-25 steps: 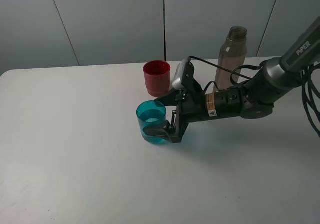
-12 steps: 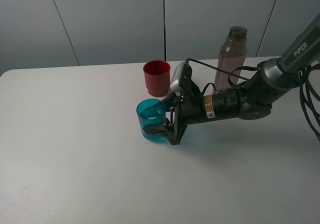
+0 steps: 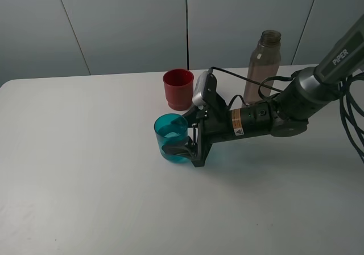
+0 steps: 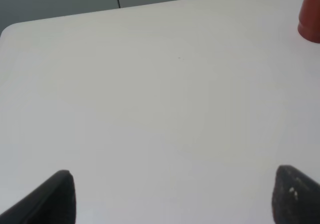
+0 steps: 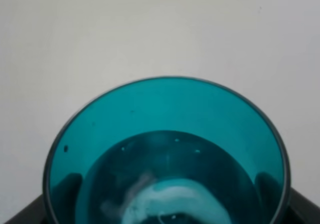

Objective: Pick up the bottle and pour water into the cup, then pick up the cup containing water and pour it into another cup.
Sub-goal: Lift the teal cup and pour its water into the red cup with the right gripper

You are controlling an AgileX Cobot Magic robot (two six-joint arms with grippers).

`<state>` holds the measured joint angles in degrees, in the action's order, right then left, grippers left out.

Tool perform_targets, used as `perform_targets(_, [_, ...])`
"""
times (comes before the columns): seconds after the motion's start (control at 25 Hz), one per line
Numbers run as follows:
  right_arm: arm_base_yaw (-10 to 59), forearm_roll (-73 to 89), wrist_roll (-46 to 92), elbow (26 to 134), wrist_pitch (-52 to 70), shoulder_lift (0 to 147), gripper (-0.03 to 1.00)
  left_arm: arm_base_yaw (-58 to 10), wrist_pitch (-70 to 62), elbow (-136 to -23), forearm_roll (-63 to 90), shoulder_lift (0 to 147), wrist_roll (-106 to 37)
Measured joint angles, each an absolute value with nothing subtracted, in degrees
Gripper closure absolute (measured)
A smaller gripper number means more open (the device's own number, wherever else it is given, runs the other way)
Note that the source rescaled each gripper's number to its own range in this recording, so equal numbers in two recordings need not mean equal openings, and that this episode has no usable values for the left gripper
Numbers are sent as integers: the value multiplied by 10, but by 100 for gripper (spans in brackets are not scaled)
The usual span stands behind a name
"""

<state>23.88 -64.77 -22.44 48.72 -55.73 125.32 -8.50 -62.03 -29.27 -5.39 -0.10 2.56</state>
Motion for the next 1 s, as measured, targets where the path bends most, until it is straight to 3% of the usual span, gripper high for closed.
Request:
perform_targets(0.72, [239, -650, -360, 486, -517, 1144, 77, -85, -620, -293, -54, -1, 26])
perform_targets(1.0, [240, -655, -433, 486, -436, 1077, 77, -85, -620, -293, -54, -1, 26])
